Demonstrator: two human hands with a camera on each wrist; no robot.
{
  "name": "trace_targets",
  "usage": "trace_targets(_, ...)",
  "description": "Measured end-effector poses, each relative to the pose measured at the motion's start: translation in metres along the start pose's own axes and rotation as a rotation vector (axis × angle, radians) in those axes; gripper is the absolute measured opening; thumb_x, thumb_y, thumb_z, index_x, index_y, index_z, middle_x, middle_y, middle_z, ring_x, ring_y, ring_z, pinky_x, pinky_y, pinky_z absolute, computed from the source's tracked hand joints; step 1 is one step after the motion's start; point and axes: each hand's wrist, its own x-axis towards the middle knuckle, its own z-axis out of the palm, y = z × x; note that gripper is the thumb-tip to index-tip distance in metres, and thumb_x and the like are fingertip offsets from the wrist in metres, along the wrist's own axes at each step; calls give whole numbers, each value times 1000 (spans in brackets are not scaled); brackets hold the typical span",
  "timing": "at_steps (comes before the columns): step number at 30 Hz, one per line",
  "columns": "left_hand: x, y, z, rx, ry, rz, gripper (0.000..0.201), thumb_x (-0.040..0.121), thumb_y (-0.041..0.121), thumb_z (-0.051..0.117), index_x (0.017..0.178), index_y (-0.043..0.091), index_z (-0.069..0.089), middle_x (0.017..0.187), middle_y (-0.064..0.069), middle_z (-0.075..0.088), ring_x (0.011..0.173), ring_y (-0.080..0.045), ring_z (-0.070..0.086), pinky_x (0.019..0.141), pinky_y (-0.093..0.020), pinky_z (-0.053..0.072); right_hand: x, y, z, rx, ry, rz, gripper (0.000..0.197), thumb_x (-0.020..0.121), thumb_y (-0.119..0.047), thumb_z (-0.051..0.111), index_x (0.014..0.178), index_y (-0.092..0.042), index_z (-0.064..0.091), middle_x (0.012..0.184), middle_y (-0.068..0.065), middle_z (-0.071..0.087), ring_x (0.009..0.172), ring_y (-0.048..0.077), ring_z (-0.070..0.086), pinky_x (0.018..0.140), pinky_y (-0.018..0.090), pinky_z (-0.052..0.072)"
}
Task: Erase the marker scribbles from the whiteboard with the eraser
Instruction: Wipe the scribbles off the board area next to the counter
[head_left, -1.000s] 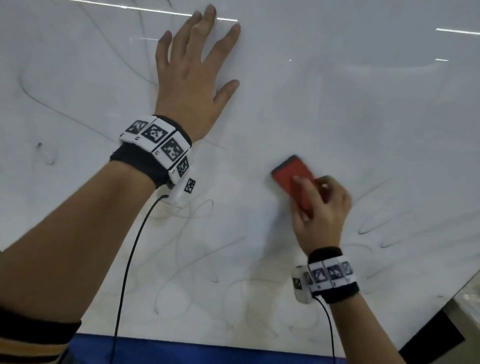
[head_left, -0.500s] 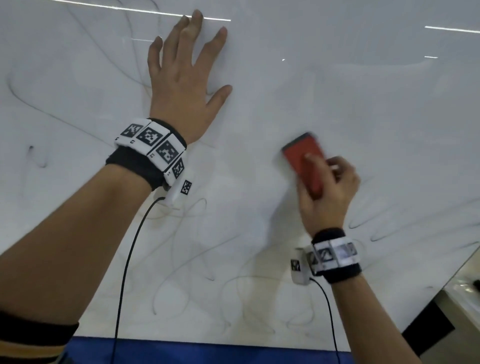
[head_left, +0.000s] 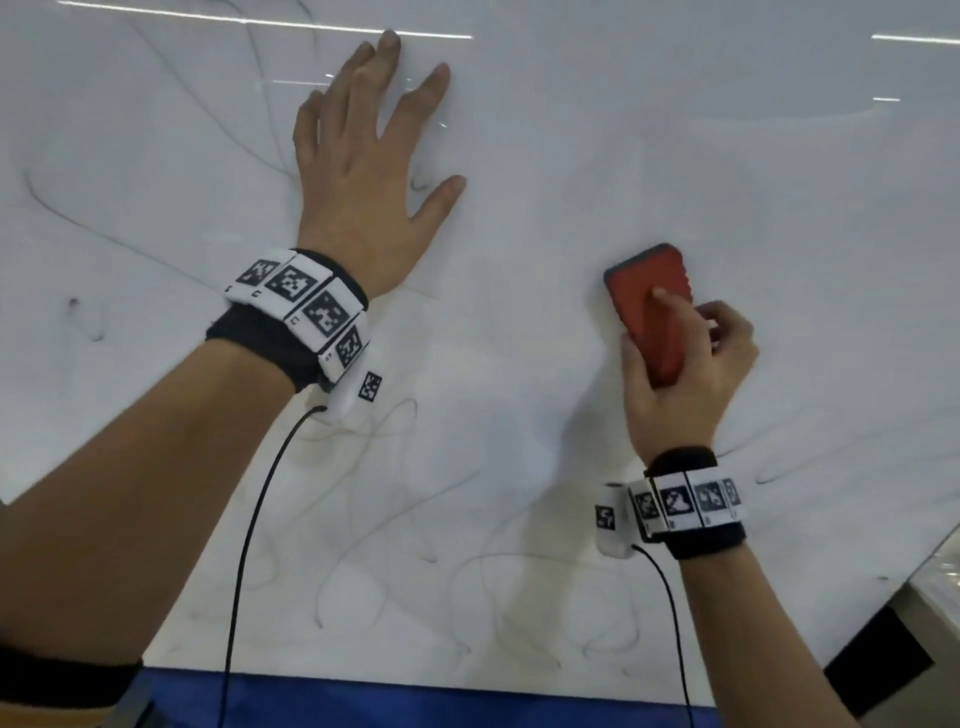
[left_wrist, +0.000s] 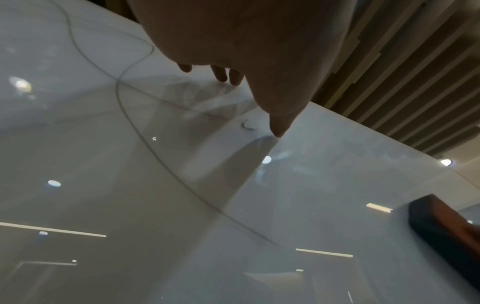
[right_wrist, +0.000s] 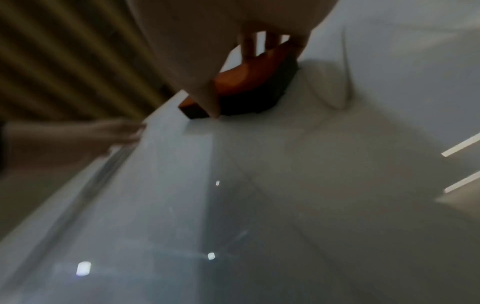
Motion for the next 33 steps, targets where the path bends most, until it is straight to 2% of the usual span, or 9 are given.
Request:
trace_targets(2,-1,9,4,-46,27,-42,68,98,56,49,158,27,35,168,-10,21,157,-28,18,125,-53,16,-13,-9,8,15,4,22,45,83,-18,78,126,-25,66,124,15,51,108,27,46,97,48,43)
trace_targets(6,4,33,-1,-159,64,-123,58,95,55,52,146,27,49,161,-7,34,152,-25,28,123,-46,19,-90,-8,22,-120,-414,-523,47,77,-14,81,117,-35,68,119,12,62,102,34,54,89,45,43)
trace_targets(8,4,51,-4,-254,57,-28,50,95,49,55,140,25,55,152,-4,44,145,-20,38,119,-46,27,-76,8,11,-180,-446,-604,46,77,-16,82,117,-36,68,120,10,62,102,34,54,87,46,44)
trace_targets(11,-8,80,1,-318,-18,156,48,95,42,59,140,24,55,155,-2,43,147,-20,37,117,-45,31,-13,31,-21,-151,-200,-343,42,83,-19,75,123,-27,65,124,17,55,105,37,51,93,48,42)
trace_targets(16,-27,101,36,-230,-51,160,47,100,28,55,146,22,52,166,-7,30,155,-28,26,122,-49,26,19,42,-26,-56,155,96,49,88,-18,72,135,-16,58,127,22,49,108,35,48,99,38,37)
trace_targets(22,-31,107,57,-34,39,141,50,104,31,50,154,27,44,168,-5,27,155,-27,26,125,-48,22,-85,44,-8,-208,-383,-533,45,77,-16,81,117,-32,68,122,12,55,102,36,52,87,50,46)
trace_targets(29,-32,120,66,-82,55,45,56,102,50,52,151,25,47,167,-7,28,156,-29,23,125,-55,19,35,85,-57,13,219,228,50,85,-20,74,133,-22,60,127,17,49,113,31,47,100,34,41)
trace_targets(31,-33,125,69,-91,71,23,58,100,52,54,151,24,47,167,-9,27,156,-31,22,126,-56,17,7,73,-45,-13,158,177,49,86,-19,75,134,-18,61,127,16,48,112,31,46,100,40,42)
trace_targets(33,-33,127,73,-86,92,17,60,100,53,56,151,23,47,167,-11,27,156,-33,22,125,-57,18,-54,67,-31,-63,-129,-134,48,84,-17,76,129,-24,62,127,14,47,110,34,48,95,51,45)
